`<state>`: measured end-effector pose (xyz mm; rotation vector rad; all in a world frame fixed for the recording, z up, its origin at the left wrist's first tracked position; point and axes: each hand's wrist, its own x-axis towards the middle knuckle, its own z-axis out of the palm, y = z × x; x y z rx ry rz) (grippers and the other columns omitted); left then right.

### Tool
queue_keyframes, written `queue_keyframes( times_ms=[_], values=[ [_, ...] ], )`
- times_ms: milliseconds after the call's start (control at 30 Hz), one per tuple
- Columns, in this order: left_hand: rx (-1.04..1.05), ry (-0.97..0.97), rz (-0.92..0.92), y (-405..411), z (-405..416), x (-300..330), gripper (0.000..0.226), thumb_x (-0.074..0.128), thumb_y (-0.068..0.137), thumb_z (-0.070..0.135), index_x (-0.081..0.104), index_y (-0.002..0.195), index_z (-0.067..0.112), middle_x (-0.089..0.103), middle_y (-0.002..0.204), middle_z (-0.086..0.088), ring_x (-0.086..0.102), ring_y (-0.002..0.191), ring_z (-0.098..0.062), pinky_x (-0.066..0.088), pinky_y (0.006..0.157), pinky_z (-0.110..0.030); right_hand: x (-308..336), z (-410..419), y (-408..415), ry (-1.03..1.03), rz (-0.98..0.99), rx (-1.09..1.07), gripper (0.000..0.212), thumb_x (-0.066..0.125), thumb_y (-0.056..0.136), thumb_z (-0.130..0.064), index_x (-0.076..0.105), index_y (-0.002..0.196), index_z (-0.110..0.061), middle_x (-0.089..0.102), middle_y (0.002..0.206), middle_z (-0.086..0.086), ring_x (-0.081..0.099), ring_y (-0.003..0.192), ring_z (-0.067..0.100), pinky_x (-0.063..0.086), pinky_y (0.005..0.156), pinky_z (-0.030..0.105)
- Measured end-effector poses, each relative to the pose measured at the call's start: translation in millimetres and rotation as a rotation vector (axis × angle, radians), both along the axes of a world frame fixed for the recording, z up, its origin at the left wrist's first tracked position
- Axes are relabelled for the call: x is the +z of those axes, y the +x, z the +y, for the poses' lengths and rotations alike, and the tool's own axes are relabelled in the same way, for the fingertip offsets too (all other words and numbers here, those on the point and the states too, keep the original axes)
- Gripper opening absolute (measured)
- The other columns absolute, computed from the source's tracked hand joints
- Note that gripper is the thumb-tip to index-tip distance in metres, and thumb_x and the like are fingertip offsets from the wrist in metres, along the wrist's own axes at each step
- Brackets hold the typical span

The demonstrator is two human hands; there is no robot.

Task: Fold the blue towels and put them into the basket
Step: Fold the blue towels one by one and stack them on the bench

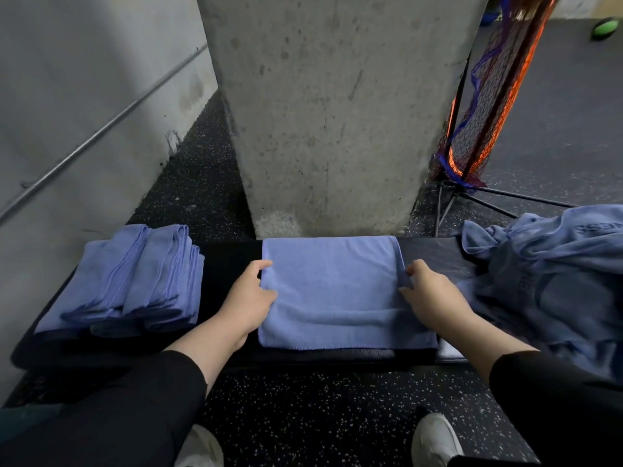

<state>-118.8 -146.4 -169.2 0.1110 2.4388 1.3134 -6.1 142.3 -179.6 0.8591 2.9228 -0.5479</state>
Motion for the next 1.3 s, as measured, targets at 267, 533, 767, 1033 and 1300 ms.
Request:
queue_keyframes(
  times_ms=[267,533,767,1033,1300],
  values=[
    [-0.264,-0.601,0.589,14,-27,-17,0.040,0.062,0.096,0.031,0.054,0.135,0.024,0.047,0.125,0.000,0.058,0.098,-0.023,0.052,0.082,-0.042,-10,-4,25,0.471,0.157,0.320,0.016,0.066,0.084,-0.025,0.061,0.098,-0.022,0.055,0.111,0.003,0.053,0.097,0.032,0.045,0.070,0.042],
    [-0.556,-0.722,0.577,31,-44,-31,0.058,0.035,0.103,0.057,0.029,0.156,0.034,0.019,0.165,0.005,0.014,0.152,-0.015,0.013,0.122,-0.048,-26,14,60,0.208,0.047,0.470,0.049,0.047,0.101,-0.049,0.044,0.147,-0.033,0.031,0.160,-0.017,0.028,0.148,0.010,0.025,0.119,0.044],
    [-0.689,-0.546,0.801,37,-57,-29,0.042,0.041,0.095,0.058,0.061,0.123,0.034,0.047,0.128,0.015,0.043,0.128,-0.008,0.028,0.109,-0.034,-20,20,83,0.245,0.351,0.688,0.023,0.050,0.095,-0.052,0.060,0.101,-0.032,0.058,0.118,-0.012,0.060,0.105,0.016,0.047,0.083,0.035],
    [-0.786,-0.560,0.786,39,-73,-32,0.059,0.045,0.090,0.067,0.055,0.138,0.035,0.045,0.134,0.017,0.040,0.130,-0.005,0.029,0.111,-0.032,-16,31,96,0.174,0.250,0.769,0.042,0.054,0.087,-0.068,0.061,0.105,-0.031,0.056,0.121,-0.016,0.060,0.110,0.010,0.046,0.088,0.034],
    [-0.798,-0.524,0.904,43,-77,-38,0.041,0.066,0.088,0.051,0.066,0.124,0.030,0.054,0.114,0.018,0.051,0.110,-0.006,0.040,0.098,-0.030,-16,28,100,0.243,0.318,0.828,0.026,0.056,0.092,-0.051,0.068,0.097,-0.029,0.063,0.111,-0.015,0.066,0.097,0.012,0.052,0.072,0.038]
  ],
)
